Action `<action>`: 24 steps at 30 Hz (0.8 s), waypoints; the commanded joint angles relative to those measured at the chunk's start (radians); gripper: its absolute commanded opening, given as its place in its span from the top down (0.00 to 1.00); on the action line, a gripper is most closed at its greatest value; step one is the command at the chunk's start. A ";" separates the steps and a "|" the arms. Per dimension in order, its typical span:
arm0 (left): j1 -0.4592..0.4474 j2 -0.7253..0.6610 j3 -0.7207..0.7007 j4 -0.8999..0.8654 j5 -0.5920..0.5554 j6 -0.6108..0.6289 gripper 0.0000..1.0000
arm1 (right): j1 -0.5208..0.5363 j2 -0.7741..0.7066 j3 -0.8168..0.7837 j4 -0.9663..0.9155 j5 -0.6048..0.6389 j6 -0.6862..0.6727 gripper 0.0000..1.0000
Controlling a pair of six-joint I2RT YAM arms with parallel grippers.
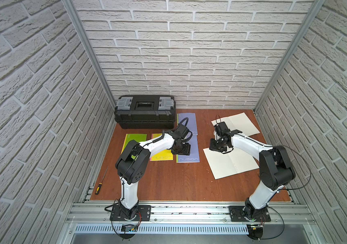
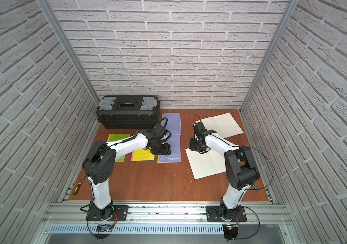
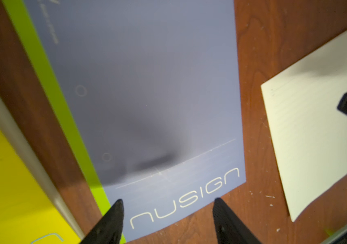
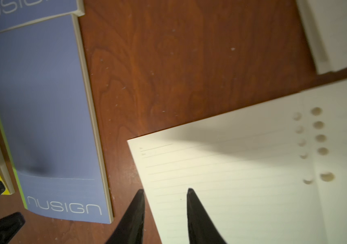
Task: Close the notebook
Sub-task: Move the notebook to the center of the board.
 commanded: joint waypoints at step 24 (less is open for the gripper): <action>-0.232 0.286 0.380 -0.010 0.131 -0.012 0.32 | -0.398 -0.141 -0.167 -0.031 0.012 -0.096 0.67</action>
